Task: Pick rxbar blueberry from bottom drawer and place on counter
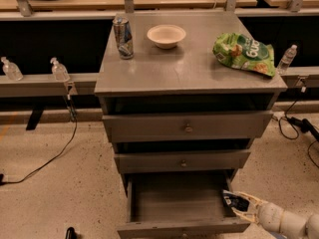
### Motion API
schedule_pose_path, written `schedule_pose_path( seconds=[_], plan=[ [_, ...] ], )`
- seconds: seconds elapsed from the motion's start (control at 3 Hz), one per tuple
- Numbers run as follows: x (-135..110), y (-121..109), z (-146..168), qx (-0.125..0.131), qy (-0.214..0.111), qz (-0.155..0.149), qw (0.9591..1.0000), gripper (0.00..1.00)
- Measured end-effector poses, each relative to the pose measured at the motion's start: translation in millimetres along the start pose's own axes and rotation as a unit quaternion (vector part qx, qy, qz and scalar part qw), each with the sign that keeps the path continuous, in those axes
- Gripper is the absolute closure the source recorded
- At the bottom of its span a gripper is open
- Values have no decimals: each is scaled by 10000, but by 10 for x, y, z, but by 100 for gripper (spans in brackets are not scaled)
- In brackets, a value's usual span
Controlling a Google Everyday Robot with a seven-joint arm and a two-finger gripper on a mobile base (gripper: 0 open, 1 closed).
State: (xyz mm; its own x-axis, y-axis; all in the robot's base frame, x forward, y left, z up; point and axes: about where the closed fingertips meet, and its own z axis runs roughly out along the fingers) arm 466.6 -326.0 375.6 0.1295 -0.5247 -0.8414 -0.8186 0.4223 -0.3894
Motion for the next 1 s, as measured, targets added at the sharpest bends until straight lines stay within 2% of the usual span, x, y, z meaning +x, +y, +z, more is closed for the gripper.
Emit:
schedule_pose_path(
  seconds=[0.33,0.67,1.0],
  plan=[
    [-408,-143,-238,-103,81,-530,9985,100],
    [-891,-569,-531,-206,-52,-1090,9938,100],
    [-1276,-969,-707,-229,-184,-1515,9880,100]
  ],
)
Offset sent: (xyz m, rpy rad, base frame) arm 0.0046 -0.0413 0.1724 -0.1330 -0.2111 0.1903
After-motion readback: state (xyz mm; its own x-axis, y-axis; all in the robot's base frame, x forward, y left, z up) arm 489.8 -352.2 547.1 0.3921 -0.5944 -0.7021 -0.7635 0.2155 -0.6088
